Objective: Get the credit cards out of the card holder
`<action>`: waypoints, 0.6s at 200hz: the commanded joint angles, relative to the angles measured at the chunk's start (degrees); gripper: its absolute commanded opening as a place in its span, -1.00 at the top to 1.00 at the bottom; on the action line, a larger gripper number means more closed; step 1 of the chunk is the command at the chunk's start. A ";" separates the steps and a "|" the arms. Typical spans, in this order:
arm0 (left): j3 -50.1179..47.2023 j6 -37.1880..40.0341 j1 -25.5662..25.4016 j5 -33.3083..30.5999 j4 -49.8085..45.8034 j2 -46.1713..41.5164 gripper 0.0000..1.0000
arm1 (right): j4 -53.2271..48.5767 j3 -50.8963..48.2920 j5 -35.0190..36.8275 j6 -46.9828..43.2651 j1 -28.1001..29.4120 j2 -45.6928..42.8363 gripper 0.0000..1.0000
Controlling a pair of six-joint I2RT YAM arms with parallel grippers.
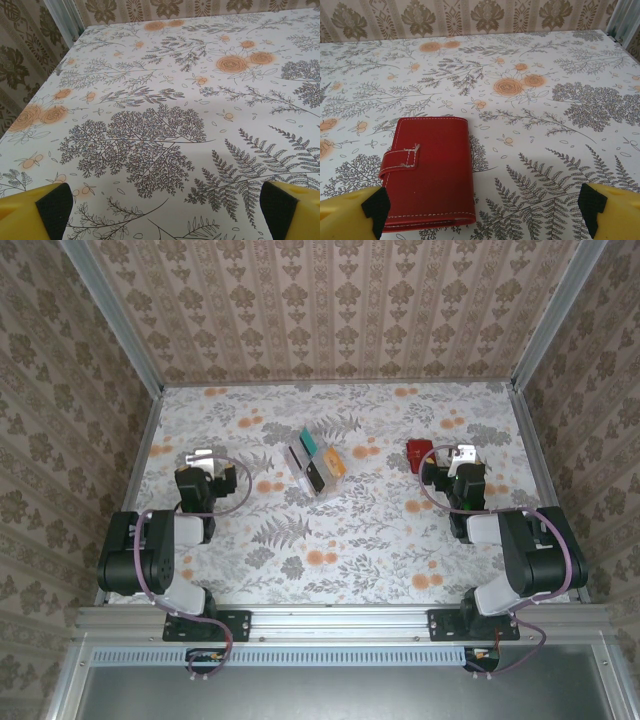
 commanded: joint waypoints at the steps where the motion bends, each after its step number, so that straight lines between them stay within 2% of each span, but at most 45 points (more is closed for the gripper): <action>1: 1.14 0.84 0.41 1.13 0.29 0.39 -1.00 | -0.54 1.26 -1.01 -0.24 -0.33 0.59 -0.99; 48: 0.91 0.91 0.50 1.23 0.77 0.14 -1.00 | 0.19 0.75 -1.09 -0.26 -0.33 0.30 -0.99; 63: 1.26 0.62 0.23 -0.33 -1.07 -1.87 -1.00 | -0.05 0.37 1.19 0.69 -0.34 -1.14 -0.99; 91: 3.89 -0.66 0.24 -3.65 -11.24 -8.11 -1.00 | -7.05 0.97 4.14 1.51 -0.33 -8.91 -0.99; 107: 7.21 -2.03 0.18 -5.97 -19.68 -10.99 -1.00 | -16.72 4.16 6.25 2.93 -0.33 -13.93 -0.99; 120: 11.39 -5.47 0.13 -7.48 -28.96 -13.08 -1.00 | -25.88 7.85 8.92 7.60 -0.31 -17.42 -0.99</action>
